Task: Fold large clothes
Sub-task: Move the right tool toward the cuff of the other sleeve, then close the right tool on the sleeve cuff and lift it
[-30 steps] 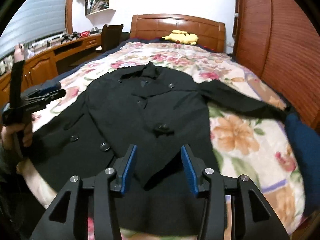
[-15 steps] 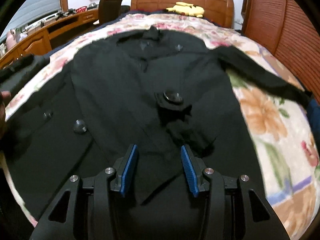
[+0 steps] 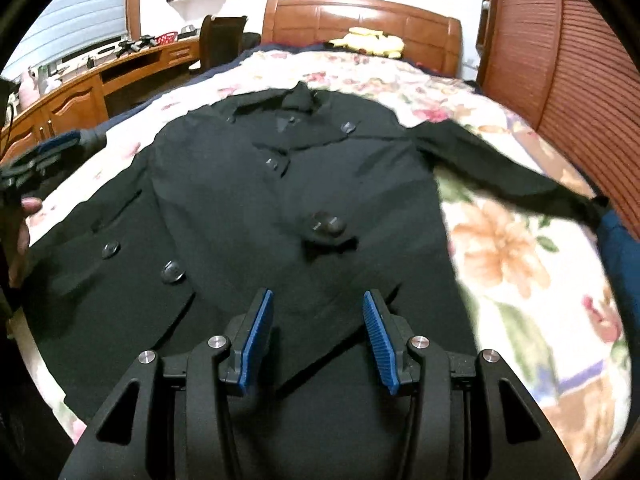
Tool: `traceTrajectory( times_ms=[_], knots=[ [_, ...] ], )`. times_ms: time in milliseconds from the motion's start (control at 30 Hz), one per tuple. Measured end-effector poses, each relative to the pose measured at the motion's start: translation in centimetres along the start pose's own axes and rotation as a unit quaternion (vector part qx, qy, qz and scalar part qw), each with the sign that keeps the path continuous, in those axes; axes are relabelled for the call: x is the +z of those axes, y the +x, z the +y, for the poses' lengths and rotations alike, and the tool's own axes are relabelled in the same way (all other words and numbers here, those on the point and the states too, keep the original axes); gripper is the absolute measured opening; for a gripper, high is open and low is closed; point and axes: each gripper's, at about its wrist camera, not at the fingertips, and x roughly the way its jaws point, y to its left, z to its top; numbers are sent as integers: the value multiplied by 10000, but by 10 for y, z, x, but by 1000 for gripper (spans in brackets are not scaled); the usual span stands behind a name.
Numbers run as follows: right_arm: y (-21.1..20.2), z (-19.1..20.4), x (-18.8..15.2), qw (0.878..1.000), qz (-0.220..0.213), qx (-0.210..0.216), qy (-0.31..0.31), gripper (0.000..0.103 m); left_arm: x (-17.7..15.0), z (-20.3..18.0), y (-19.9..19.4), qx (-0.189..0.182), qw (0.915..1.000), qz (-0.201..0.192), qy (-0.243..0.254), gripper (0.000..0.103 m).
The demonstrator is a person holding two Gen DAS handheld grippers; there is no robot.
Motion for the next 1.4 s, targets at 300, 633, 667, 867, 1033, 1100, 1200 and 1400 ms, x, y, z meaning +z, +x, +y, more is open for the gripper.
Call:
traceTrajectory(
  times_ms=[300,633,667,867,1033,1100,1200,1400],
  knots=[
    [1,-72,16,9973,-78,-647,328,59,1,-7,3,-53,10000,10,42,103],
    [27,-146,32,9902,-3,-1006,969,69,2,-10,7,-40,10000,29,30,103],
    [30,-154,33,9890,32,-1054,1034,69,1,-10,7,-13,10000,18,20,103],
    [59,-197,38,9818,106,-1227,1445,69,3,-5,7,87,9999,-77,-73,103],
    [90,-224,50,9753,112,-1187,1858,69,3,-1,12,158,9998,-31,-108,103],
    [104,-234,57,9715,89,-1147,2072,69,3,0,12,177,9998,-33,-122,103],
    [126,-246,70,9671,89,-1143,2273,69,4,2,14,205,9997,-23,-127,103],
    [156,-259,90,9584,2,-1262,2560,68,3,5,17,214,9997,33,-139,103]
  ],
)
